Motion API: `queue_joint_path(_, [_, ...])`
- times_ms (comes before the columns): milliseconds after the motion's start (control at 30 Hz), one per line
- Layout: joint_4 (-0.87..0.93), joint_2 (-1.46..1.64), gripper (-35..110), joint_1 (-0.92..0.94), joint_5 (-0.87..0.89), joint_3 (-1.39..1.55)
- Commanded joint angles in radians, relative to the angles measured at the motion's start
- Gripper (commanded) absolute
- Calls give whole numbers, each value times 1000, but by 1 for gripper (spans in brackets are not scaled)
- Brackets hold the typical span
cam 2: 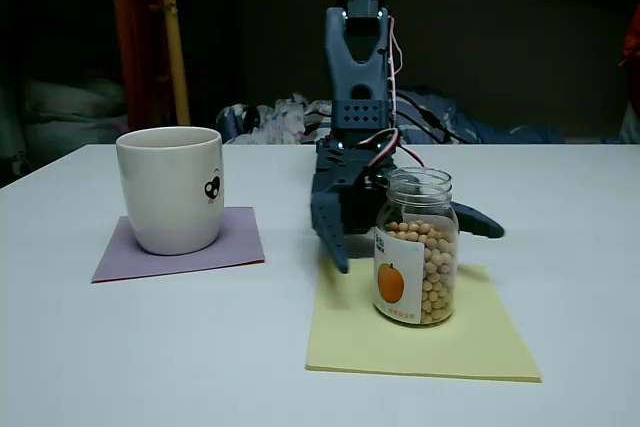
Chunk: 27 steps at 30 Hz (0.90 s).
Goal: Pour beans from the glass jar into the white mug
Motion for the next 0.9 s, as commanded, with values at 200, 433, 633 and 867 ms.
queue_joint_path(200, [-15,-41,47,0,-11,-92])
queue_joint_path(433, [-17,-6,28,-14,21,-52])
queue_joint_path(633, [-37,60,17,-23,64,14])
queue_joint_path(867, [-87,207,14,-25,144,155])
